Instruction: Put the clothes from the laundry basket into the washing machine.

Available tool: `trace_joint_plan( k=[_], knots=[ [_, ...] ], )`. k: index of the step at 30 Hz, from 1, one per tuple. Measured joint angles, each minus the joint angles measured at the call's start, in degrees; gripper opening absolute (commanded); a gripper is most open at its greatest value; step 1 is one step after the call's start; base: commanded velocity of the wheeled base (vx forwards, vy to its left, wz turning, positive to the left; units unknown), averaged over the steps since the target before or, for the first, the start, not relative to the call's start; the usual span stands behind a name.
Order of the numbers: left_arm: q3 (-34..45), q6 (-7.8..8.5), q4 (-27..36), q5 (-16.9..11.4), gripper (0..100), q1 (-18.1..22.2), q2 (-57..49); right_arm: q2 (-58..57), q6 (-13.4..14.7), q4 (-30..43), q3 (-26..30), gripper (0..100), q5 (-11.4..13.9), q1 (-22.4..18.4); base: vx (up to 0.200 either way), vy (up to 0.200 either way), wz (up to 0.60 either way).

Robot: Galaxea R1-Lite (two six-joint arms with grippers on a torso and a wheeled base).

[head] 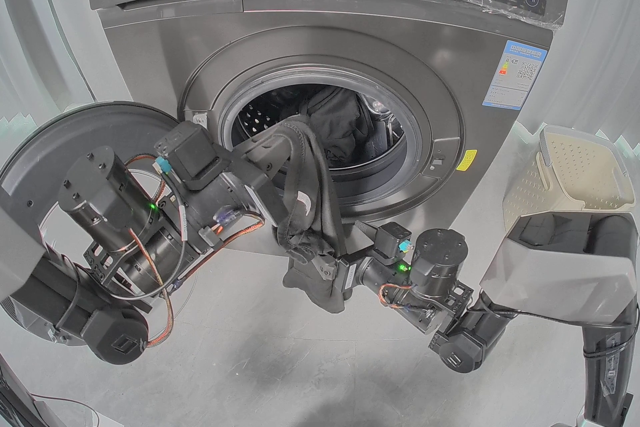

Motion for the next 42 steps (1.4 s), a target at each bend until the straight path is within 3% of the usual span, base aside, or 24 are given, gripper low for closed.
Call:
trace_joint_plan(
  k=[13, 22, 23, 34, 42],
  knots=[
    [0.00, 0.06, 0.02, -1.13, 0, -0.22, -1.35, 6.49, -0.13, 1.00, -8.98, 100, 0.00, -2.07, 0.000, 0.000, 0.00],
    [-0.44, -0.22, 0.00, -1.13, 0, -0.09, -2.19, 8.56, -0.17, 1.04, -10.75, 100, -0.09, -2.27, 0.000, 0.000, 0.00],
    [-0.50, -0.22, 0.02, -1.13, 0, -0.07, -2.23, 8.74, -0.17, 1.04, -10.80, 0, -0.09, -2.27, 0.000, 0.000, 0.00],
    [-0.61, -0.52, 0.02, -1.12, 0, 0.96, -2.41, 9.02, -0.17, 0.60, -10.47, 0, -0.04, -3.18, 0.000, 0.000, 0.00],
    [-0.41, -0.93, 0.13, -1.38, 0, 4.58, -2.10, 6.23, -0.44, -0.66, -6.67, 0, 0.35, -7.69, 0.000, 0.000, 0.00]
  ],
)
